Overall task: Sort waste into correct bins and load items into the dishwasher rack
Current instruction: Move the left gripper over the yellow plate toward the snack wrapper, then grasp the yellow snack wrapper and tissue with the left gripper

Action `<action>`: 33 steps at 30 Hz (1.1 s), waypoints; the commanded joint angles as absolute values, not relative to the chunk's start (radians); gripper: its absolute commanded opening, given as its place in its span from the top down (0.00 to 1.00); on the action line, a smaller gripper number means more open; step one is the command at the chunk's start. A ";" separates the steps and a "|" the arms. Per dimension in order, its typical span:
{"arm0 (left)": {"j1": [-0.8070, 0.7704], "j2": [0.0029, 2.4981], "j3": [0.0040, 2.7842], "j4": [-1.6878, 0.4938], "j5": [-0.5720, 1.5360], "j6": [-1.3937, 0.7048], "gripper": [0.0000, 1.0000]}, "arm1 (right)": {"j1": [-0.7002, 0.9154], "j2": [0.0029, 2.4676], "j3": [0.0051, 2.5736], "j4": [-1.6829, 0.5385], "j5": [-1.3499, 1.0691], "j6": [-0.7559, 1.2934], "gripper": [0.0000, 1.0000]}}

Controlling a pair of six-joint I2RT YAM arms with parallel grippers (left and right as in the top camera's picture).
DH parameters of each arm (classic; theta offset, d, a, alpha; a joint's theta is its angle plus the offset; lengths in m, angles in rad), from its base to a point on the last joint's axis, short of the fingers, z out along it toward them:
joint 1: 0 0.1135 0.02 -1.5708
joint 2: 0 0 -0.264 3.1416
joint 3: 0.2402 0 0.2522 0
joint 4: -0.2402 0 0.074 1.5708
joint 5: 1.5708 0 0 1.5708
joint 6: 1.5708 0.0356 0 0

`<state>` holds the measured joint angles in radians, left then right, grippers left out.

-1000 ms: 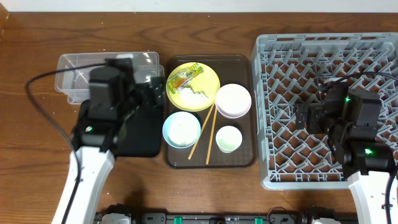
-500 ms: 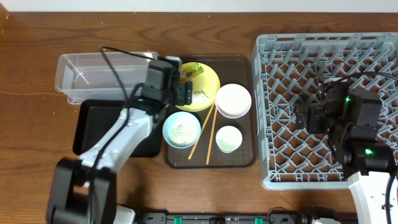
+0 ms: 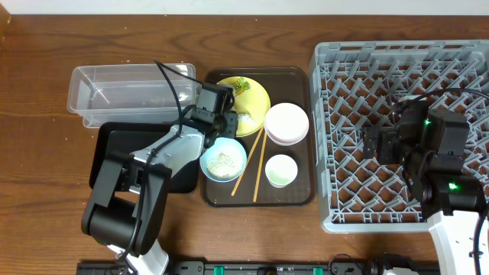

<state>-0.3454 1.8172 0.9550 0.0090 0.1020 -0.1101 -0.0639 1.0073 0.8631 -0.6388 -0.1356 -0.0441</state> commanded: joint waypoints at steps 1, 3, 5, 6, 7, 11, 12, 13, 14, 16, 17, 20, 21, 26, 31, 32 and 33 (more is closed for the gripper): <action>-0.347 1.789 0.982 0.038 0.092 -0.105 0.81 | -0.071 1.000 0.883 -0.639 -0.143 -0.031 0.01; -0.345 1.766 0.982 0.046 0.092 -0.105 0.88 | -0.071 1.000 0.883 -0.639 -0.143 -0.031 0.01; -0.343 1.736 0.982 0.046 0.092 -0.106 0.91 | -0.071 1.000 0.883 -0.639 -0.142 -0.031 0.01; -0.341 1.714 0.982 0.046 0.092 -0.107 0.92 | -0.071 1.000 0.883 -0.639 -0.138 -0.031 0.01; -0.338 1.693 0.982 0.046 0.092 -0.112 0.92 | -0.071 1.000 0.883 -0.639 -0.136 -0.031 0.01; -0.311 1.580 0.982 0.046 0.065 -0.141 0.93 | -0.071 1.000 0.883 -0.639 -0.131 -0.031 0.01; -0.300 1.555 0.982 0.047 0.045 -0.155 0.93 | -0.071 1.000 0.883 -0.639 -0.131 -0.031 0.01; -0.287 1.533 0.982 0.050 0.032 -0.166 0.93 | -0.071 1.000 0.883 -0.639 -0.131 -0.031 0.01; -0.275 1.520 0.982 0.051 0.033 -0.166 0.92 | -0.071 1.000 0.883 -0.639 -0.131 -0.031 0.01; -0.260 1.514 0.982 0.046 0.036 -0.166 0.76 | -0.071 1.000 0.883 -0.639 -0.131 -0.031 0.01; -0.258 1.519 0.981 0.042 0.041 -0.166 0.57 | -0.071 1.000 0.883 -0.639 -0.131 -0.031 0.01; -0.266 1.557 0.978 0.038 0.070 -0.165 0.50 | -0.071 1.000 0.883 -0.639 -0.131 -0.031 0.01; -0.271 1.576 0.978 0.039 0.081 -0.165 0.50 | -0.071 1.000 0.883 -0.639 -0.131 -0.031 0.01; -0.301 1.685 0.978 0.048 0.086 -0.165 0.48 | -0.071 1.000 0.883 -0.639 -0.131 -0.031 0.01; -0.339 1.800 0.978 0.094 0.085 -0.131 0.45 | -0.071 1.000 0.883 -0.639 -0.131 -0.031 0.01; -0.342 1.818 0.978 0.107 0.085 -0.131 0.44 | -0.071 1.000 0.883 -0.639 -0.132 -0.031 0.01; -0.346 1.836 0.978 0.122 0.086 -0.131 0.44 | -0.071 1.000 0.883 -0.639 -0.131 -0.031 0.01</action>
<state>-0.3347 1.7981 0.9710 0.1013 0.0803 -0.1520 -0.0639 1.0069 0.8631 -0.6388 -0.1349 -0.0441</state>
